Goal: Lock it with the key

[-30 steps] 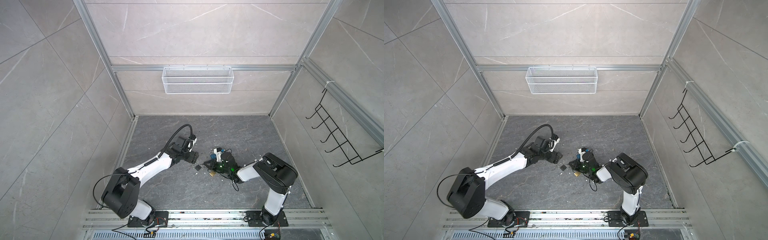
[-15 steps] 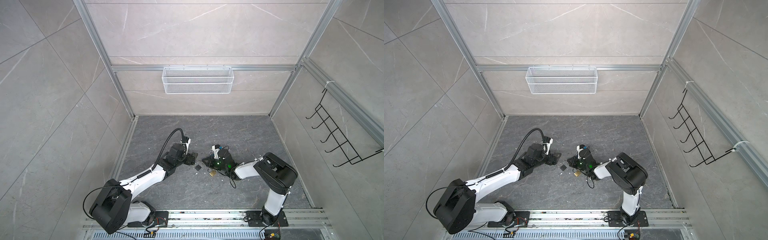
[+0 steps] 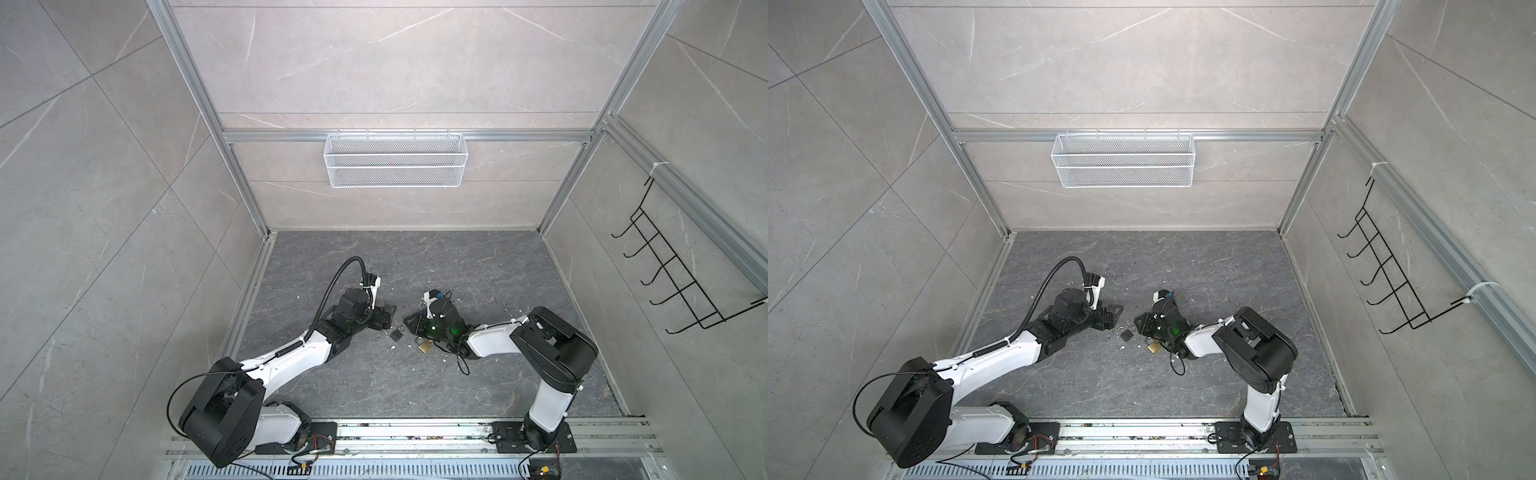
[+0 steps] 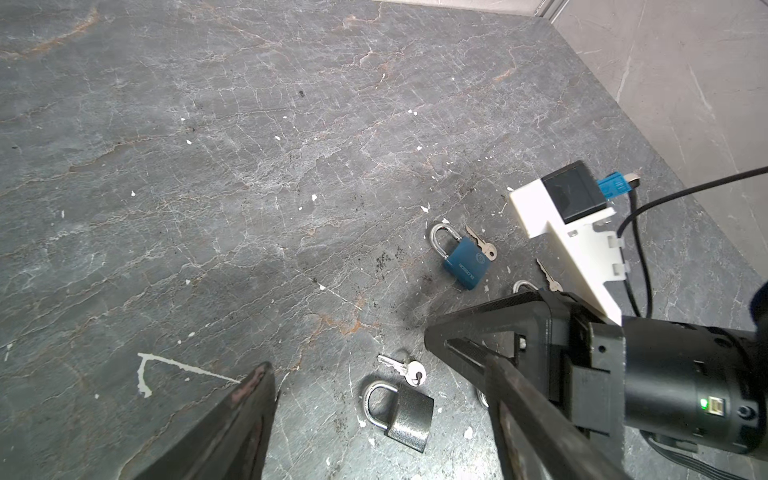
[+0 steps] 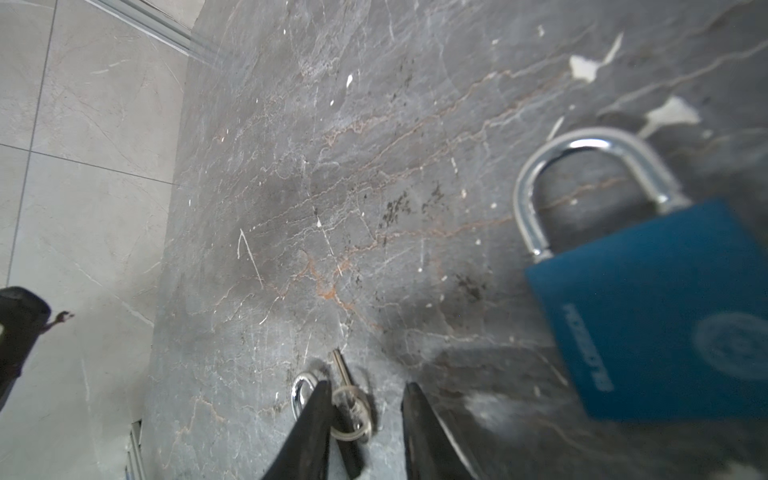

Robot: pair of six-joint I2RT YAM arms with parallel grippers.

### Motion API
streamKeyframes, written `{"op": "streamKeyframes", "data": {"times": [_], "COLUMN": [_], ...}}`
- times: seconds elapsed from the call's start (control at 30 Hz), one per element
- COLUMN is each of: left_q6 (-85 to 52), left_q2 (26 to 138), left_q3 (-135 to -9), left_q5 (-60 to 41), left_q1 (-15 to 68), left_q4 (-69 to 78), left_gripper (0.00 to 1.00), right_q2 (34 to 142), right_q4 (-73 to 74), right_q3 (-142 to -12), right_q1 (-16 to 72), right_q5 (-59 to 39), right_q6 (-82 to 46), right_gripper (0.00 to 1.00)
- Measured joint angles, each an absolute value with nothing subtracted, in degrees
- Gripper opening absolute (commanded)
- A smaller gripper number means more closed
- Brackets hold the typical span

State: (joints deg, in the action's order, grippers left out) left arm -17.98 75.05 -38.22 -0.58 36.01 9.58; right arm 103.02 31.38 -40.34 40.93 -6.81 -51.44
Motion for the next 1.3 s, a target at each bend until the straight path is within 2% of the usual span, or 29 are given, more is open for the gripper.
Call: {"op": "streamKeyframes", "data": {"times": [0.47, 0.57, 0.67, 0.8, 0.93, 1.17, 1.3], "left_q6": [-19.38, -19.86, -20.14, -20.05, -17.78, -7.62, -3.22], "left_q2": [75.07, 74.67, 72.95, 69.08, 66.98, 63.99, 60.80], "left_q3": [-34.81, -32.29, -30.37, -27.51, -22.81, -19.79, -18.39], "left_q5": [3.81, 6.28, 11.05, 19.79, 28.29, 36.42, 36.60], "left_q1": [36.01, 36.14, 36.53, 36.93, 36.97, 36.49, 30.20], "left_q4": [14.37, 16.25, 16.40, 19.40, 25.12, 32.38, 37.93], "left_gripper": [0.82, 0.84, 0.87, 0.89, 0.89, 0.90, 0.90], "right_q2": [89.82, 84.51, 79.09, 71.72, 65.71, 56.69, 53.17], "right_q4": [26.30, 24.38, 21.17, 16.16, 10.76, 1.74, 0.21], "right_q3": [-37.98, -36.77, -36.60, -36.36, -36.34, -36.34, -36.16], "right_q1": [40.95, 41.04, 41.15, 41.25, 41.23, 41.23, 41.23], "right_q5": [-0.78, 0.49, 2.02, 4.86, 7.55, 12.91, 19.18], "right_q6": [-40.75, -37.58, -34.54, -30.24, -26.72, -21.67, -20.10], "right_gripper": [0.38, 0.43, 0.61, 0.99, 1.00, 1.00, 1.00]}}
